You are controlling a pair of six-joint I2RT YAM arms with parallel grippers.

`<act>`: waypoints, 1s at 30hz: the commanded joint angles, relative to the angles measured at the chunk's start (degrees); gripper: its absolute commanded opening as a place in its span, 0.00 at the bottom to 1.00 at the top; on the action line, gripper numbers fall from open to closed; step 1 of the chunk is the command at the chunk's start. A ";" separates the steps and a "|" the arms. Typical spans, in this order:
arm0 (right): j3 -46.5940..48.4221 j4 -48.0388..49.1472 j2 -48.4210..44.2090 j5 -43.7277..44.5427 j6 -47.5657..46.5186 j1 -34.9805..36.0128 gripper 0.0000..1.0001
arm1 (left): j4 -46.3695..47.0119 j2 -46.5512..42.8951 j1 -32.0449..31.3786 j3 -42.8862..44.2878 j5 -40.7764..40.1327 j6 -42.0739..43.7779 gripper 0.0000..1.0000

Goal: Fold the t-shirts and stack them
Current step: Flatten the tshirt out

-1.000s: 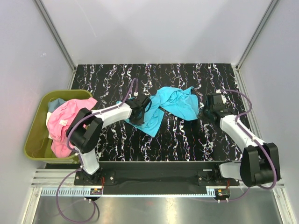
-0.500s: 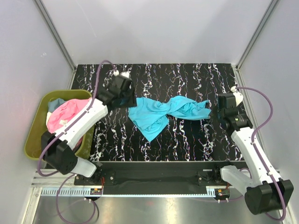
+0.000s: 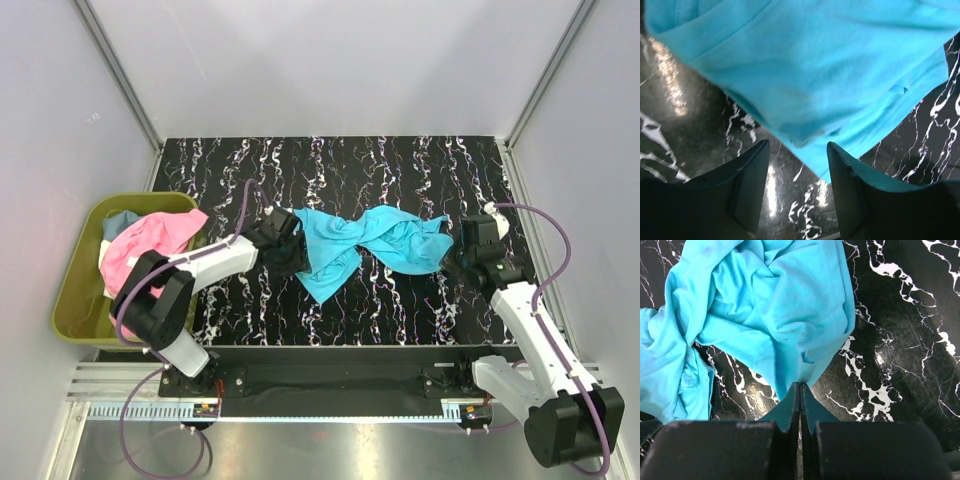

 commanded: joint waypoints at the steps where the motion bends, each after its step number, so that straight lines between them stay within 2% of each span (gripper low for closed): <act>1: -0.26 2.82 -0.61 -1.14 0.07 0.28 0.00 | 6.13 2.33 -0.57 1.85 1.06 -1.90 0.55; 8: -0.17 4.14 0.62 -1.41 -0.55 0.28 0.00 | 7.01 6.21 -0.57 3.17 -0.17 -1.90 0.52; 10: -0.26 4.58 0.80 -1.41 -0.81 0.28 0.00 | 5.96 6.12 -0.57 3.96 -1.22 -1.72 0.49; 15: -0.61 5.02 1.24 -1.49 -0.90 0.28 0.00 | 0.25 5.77 -0.57 8.00 -5.35 -0.23 0.50; 20: -0.79 5.90 2.12 -2.02 -0.90 0.28 0.00 | -2.04 5.77 -0.65 8.80 -5.62 -0.93 0.49; 26: -0.18 6.16 2.91 -2.29 -1.16 0.28 0.00 | -0.90 6.82 -0.65 8.01 -4.92 -1.20 0.44; 28: -0.09 5.99 2.65 -2.11 -1.25 0.28 0.00 | -0.46 7.34 -0.65 8.27 -4.39 -1.28 0.33; 30: 0.09 6.07 2.47 -1.33 -1.34 0.20 0.00 | -1.42 7.96 -0.30 10.19 -4.04 -0.32 0.12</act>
